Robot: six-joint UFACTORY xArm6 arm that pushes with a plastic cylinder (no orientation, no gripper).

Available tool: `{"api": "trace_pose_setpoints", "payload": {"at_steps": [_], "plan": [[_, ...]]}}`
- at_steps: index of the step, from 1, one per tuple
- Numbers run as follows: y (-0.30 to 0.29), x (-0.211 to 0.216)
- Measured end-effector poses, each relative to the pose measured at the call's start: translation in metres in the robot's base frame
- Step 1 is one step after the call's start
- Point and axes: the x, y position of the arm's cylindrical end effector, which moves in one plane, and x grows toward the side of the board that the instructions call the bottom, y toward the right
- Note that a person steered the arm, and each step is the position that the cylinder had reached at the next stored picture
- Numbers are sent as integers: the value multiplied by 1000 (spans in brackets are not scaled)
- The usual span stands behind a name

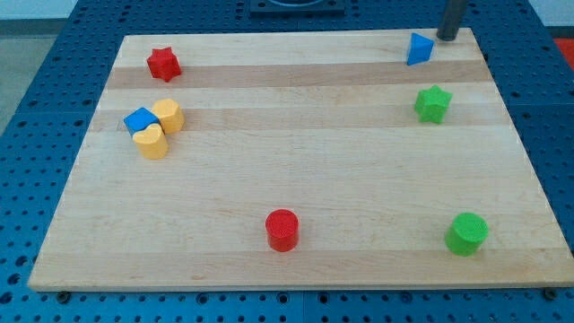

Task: Move the triangle near to the green star

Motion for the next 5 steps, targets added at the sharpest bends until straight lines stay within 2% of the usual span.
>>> {"api": "trace_pose_setpoints", "payload": {"at_steps": [2, 4, 5], "plan": [[-71, 44], [-151, 140], [-174, 165]]}}
